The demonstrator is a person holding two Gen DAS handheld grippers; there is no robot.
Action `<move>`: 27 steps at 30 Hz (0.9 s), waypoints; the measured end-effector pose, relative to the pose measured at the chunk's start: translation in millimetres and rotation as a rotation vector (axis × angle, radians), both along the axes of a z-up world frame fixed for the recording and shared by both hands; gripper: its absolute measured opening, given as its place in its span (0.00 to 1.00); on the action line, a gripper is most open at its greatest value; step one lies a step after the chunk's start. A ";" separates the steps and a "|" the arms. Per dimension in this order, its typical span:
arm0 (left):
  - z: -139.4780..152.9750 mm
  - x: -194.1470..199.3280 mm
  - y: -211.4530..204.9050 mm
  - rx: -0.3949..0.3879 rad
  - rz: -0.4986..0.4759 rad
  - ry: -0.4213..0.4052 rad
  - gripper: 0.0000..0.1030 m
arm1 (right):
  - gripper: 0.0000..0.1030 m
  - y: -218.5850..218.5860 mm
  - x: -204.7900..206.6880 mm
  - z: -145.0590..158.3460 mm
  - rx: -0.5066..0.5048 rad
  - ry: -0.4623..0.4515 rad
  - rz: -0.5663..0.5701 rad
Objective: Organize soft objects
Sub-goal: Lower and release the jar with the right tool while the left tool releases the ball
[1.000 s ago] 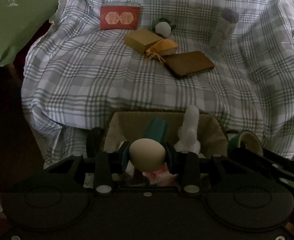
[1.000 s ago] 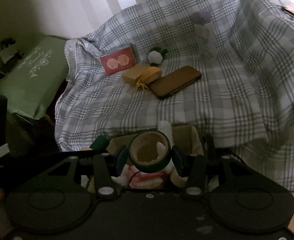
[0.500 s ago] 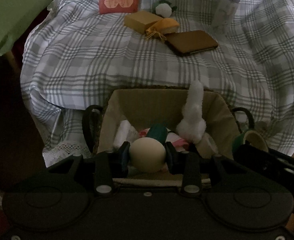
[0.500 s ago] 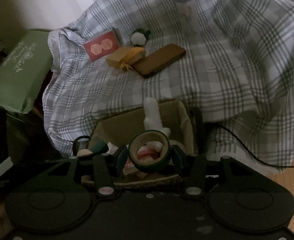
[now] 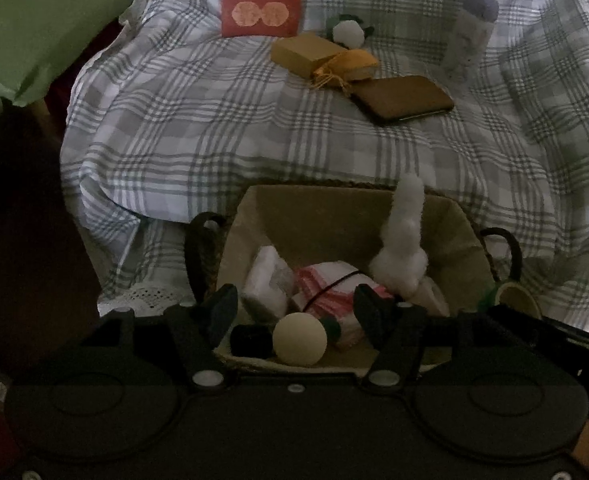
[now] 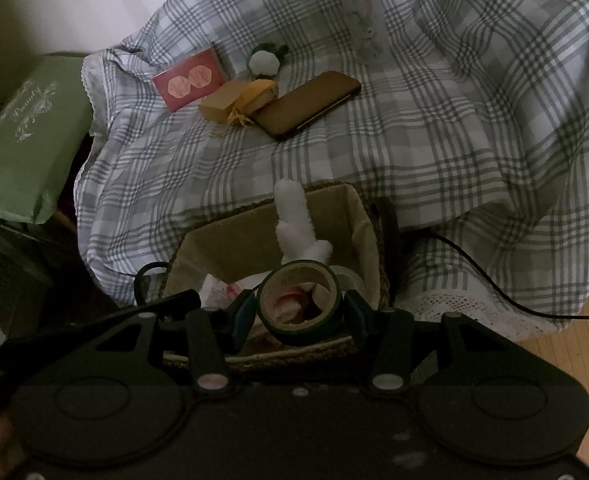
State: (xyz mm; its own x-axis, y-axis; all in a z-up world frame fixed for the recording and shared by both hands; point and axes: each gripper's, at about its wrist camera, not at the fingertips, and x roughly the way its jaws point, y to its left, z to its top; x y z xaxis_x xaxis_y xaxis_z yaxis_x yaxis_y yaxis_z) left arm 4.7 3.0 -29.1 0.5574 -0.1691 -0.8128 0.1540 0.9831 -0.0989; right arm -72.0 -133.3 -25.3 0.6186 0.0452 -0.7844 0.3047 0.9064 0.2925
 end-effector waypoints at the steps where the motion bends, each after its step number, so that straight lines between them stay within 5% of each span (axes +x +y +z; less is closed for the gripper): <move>1: -0.9 0.6 0.3 0.002 0.002 0.006 0.59 | 0.46 0.3 0.4 -0.1 -0.001 0.002 0.001; 27: -6.0 1.7 3.0 0.047 0.036 0.040 0.65 | 0.47 1.7 3.4 -1.2 -0.014 0.011 0.005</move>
